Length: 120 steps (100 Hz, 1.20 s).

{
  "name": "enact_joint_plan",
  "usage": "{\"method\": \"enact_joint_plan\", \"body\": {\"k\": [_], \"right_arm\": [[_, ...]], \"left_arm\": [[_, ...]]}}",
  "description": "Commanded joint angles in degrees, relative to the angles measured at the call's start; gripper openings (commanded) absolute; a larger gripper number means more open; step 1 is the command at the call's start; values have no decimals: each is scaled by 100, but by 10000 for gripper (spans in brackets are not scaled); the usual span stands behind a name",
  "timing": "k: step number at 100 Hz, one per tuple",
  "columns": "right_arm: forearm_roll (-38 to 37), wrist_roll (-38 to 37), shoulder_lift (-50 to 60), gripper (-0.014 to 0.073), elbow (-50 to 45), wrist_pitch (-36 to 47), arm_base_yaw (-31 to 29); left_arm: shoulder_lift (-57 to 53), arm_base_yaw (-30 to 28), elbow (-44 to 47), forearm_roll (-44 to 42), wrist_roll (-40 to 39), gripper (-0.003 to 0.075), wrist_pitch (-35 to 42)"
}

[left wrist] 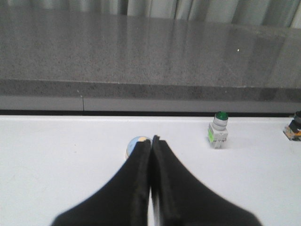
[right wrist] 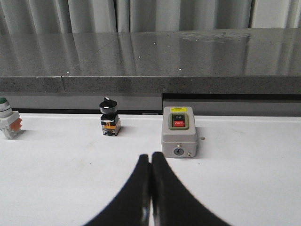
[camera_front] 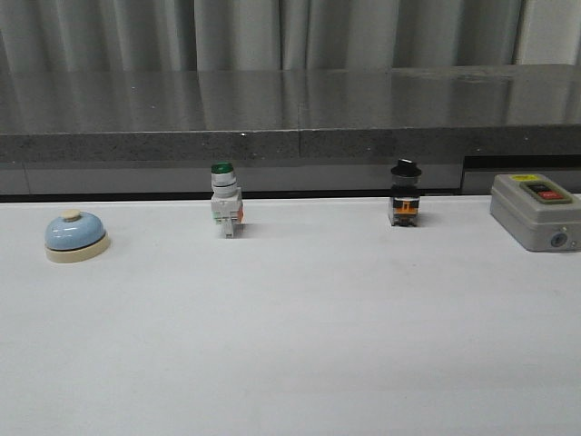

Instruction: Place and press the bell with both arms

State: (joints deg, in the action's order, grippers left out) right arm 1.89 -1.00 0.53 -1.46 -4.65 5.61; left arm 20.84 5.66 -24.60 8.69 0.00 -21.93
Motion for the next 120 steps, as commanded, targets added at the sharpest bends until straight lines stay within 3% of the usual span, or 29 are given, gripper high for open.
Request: {"method": "enact_joint_plan", "body": {"k": [1, 20, 44, 87, 101, 120], "right_arm": [[-53, 12, 116, -60, 76, 496, 3], [-53, 12, 116, -60, 76, 496, 3], [-53, 12, 116, -60, 76, 496, 3], [-53, 12, 116, -60, 76, 496, 3], [-53, 12, 116, -60, 76, 496, 3], [-53, 12, 116, -60, 76, 496, 3]], "left_arm": [[683, -9, -712, 86, -86, -20, -113], [2075, -9, -1781, 86, -86, -20, -893], [3270, -9, -2379, 88, -86, -20, -1391], [3685, -9, -2395, 21, 0, 1, -1541], [3685, -9, -2395, -98, 0, 175, -1649], [3685, -9, -2395, -186, 82, 613, -1704]]}}
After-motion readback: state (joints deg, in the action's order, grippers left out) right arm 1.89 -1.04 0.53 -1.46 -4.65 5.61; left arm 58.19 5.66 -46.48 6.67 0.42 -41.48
